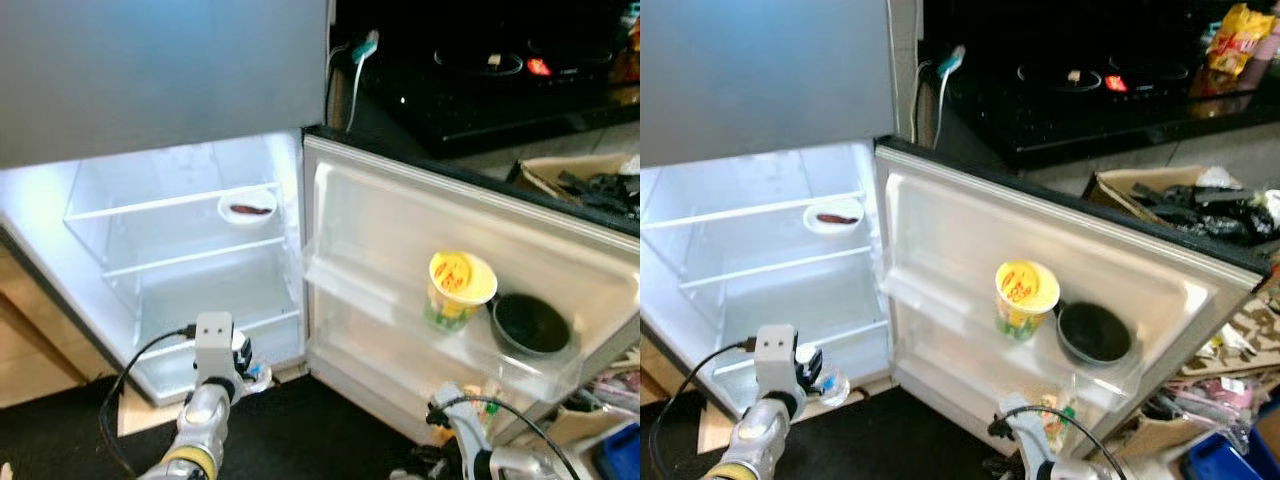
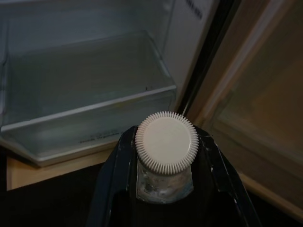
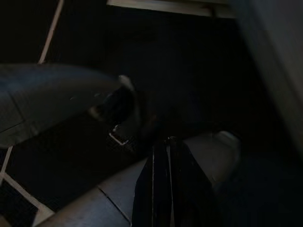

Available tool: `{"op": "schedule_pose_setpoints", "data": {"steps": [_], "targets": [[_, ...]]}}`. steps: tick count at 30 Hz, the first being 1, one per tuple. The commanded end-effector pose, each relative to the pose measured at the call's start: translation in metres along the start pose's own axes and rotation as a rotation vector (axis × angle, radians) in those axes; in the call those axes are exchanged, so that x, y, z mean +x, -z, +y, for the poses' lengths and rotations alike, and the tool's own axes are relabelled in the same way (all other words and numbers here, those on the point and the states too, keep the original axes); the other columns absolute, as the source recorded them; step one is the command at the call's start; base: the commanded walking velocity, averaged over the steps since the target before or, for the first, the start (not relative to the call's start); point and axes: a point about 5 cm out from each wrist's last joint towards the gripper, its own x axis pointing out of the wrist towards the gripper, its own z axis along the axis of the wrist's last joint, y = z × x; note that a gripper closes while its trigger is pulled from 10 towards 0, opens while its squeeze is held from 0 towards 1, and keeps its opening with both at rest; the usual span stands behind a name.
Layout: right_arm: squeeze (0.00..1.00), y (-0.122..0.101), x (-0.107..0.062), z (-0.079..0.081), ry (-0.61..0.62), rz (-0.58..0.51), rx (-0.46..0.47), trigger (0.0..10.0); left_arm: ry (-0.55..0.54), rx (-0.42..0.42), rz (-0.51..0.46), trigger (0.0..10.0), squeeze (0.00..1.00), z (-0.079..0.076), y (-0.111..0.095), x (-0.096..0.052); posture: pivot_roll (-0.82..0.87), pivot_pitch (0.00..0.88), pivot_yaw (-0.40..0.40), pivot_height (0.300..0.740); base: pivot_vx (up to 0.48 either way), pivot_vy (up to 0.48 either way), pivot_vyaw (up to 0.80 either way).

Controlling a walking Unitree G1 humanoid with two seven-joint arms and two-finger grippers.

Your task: Restocking fridge

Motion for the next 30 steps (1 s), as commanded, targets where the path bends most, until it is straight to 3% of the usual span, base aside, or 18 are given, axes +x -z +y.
{"op": "schedule_pose_setpoints", "data": {"steps": [1,10,15,24,30], "targets": [[0.00,-0.006,0.001,0.000,-0.015,-0.019,-0.017,10.0,0.005,0.001,-0.021,10.0,0.00,0.000,-0.004,0.001,-0.07,0.000,-0.003,0.620,0.000,0.000,0.00],[0.00,-0.025,0.000,-0.004,-0.029,-0.107,-0.014,10.0,0.038,-0.022,-0.064,10.0,0.00,-0.007,-0.015,0.007,-0.07,0.000,-0.003,0.620,0.000,0.000,0.00],[0.00,-0.041,0.001,-0.003,-0.090,-0.175,-0.037,10.0,0.081,-0.043,-0.134,10.0,0.00,-0.012,-0.032,0.013,-0.07,0.000,-0.005,0.620,0.000,0.000,0.00],[0.00,-0.049,0.000,0.000,-0.154,-0.224,-0.016,10.0,0.098,-0.048,-0.160,10.0,0.00,-0.015,-0.038,0.015,-0.07,0.000,-0.002,0.596,0.000,0.000,0.00],[0.00,-0.055,-0.002,-0.002,-0.160,-0.262,-0.002,10.0,0.172,-0.081,-0.201,10.0,0.00,-0.021,-0.046,0.017,-0.07,0.000,-0.006,0.581,0.000,0.000,0.00]]}}
